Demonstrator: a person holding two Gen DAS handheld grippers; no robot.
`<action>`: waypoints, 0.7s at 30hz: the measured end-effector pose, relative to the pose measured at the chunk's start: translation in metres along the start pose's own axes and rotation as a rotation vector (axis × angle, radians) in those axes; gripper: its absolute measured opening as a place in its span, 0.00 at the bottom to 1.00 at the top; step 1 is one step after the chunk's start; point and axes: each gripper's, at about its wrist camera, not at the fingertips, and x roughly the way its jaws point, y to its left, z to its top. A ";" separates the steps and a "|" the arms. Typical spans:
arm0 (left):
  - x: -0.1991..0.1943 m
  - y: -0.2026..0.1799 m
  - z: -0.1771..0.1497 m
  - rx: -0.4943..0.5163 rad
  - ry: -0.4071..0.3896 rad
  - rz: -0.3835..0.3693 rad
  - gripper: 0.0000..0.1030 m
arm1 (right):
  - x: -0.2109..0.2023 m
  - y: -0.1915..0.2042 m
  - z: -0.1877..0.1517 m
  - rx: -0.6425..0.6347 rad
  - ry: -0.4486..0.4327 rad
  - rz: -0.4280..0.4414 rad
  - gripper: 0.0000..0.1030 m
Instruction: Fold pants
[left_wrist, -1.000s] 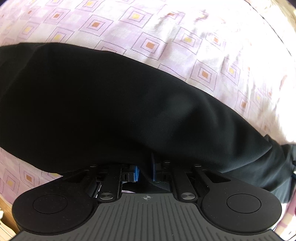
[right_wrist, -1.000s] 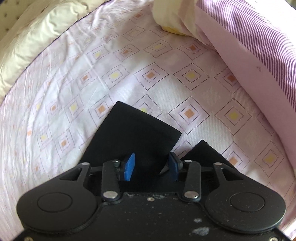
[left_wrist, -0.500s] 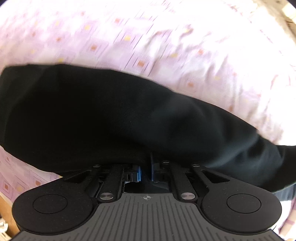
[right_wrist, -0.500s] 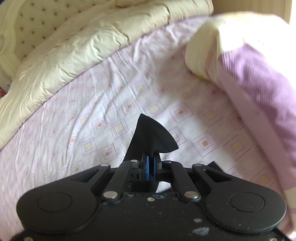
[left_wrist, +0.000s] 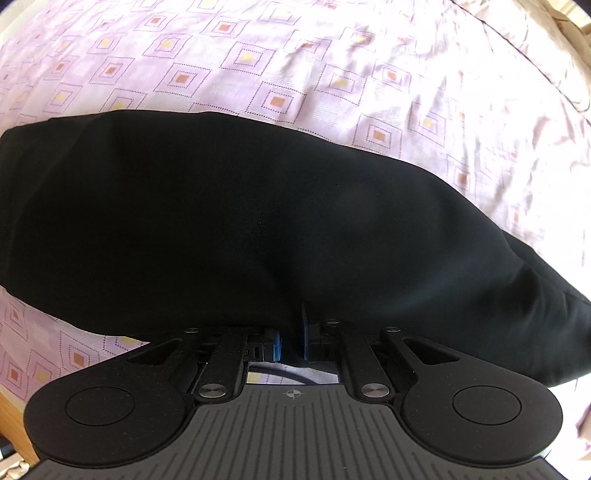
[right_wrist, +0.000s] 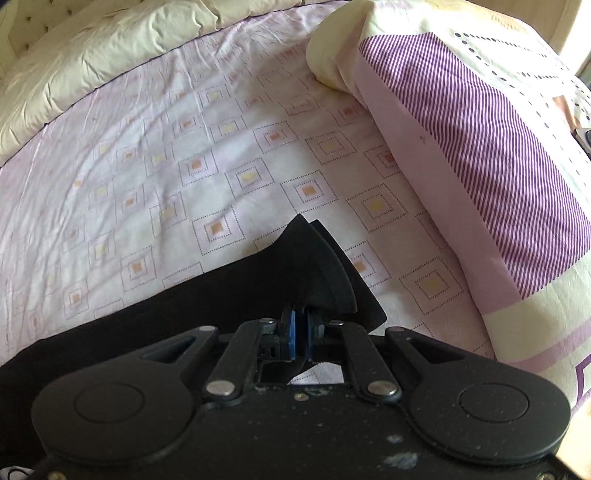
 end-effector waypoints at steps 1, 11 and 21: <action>0.000 -0.001 -0.002 -0.002 -0.005 -0.003 0.10 | 0.002 0.001 0.001 -0.006 0.000 -0.001 0.07; -0.017 0.000 -0.011 0.002 -0.078 -0.034 0.11 | 0.016 0.000 0.013 -0.003 -0.013 -0.038 0.07; 0.001 -0.003 -0.005 -0.006 0.008 -0.004 0.12 | -0.007 0.012 0.012 -0.096 -0.046 -0.078 0.27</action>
